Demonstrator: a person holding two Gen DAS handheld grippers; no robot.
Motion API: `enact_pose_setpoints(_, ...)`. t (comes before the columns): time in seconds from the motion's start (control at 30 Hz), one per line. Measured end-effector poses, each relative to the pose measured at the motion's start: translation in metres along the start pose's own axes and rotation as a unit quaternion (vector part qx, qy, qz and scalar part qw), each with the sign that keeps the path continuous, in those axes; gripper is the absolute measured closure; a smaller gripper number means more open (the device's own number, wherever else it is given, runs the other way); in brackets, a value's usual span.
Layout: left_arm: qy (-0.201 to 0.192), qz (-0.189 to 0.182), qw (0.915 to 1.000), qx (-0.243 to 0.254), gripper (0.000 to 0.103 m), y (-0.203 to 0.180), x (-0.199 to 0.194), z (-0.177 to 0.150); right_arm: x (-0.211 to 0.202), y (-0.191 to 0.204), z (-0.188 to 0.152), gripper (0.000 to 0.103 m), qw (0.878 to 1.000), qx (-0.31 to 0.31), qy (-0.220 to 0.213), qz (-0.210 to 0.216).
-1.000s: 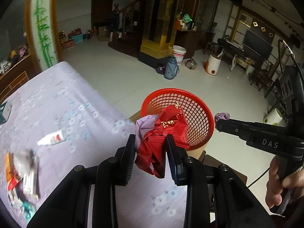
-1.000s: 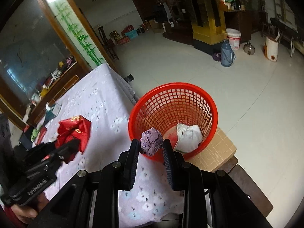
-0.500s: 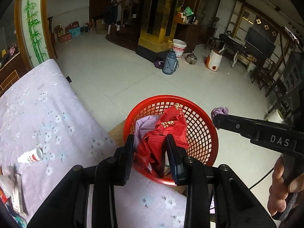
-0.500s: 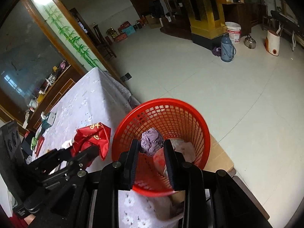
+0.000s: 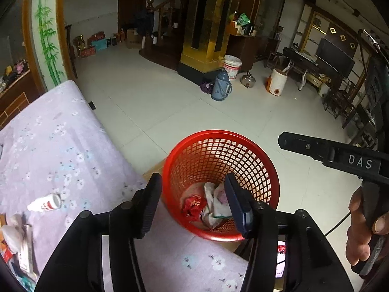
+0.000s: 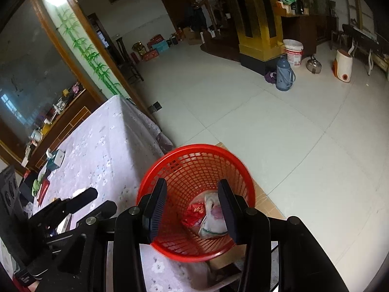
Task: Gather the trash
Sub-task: 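Open the left gripper over the basket while the right releases the pink cloth, then move both open grippers back to the table items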
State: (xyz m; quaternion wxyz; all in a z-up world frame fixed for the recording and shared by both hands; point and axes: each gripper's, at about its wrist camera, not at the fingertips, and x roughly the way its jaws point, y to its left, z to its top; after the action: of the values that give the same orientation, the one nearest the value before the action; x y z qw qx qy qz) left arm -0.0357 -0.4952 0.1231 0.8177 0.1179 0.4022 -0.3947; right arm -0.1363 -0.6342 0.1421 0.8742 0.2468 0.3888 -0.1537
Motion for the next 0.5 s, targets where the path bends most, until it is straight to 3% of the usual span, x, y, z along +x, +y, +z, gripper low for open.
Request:
enact_pose_setpoints(0.33,-0.030,0.015,0.9993,-0.015,0.049,0.029,-0.051,-0.022,-0.021,0.056,-0.034,0.054,0.998,-0.051,-0.022,0.000)
enact_pose_setpoints(0.5,-0.039,0.029,0.9985,-0.025,0.049,0.051,-0.076,-0.035,-0.018,0.076,-0.055,0.054,0.999,-0.052,-0.003,0.010)
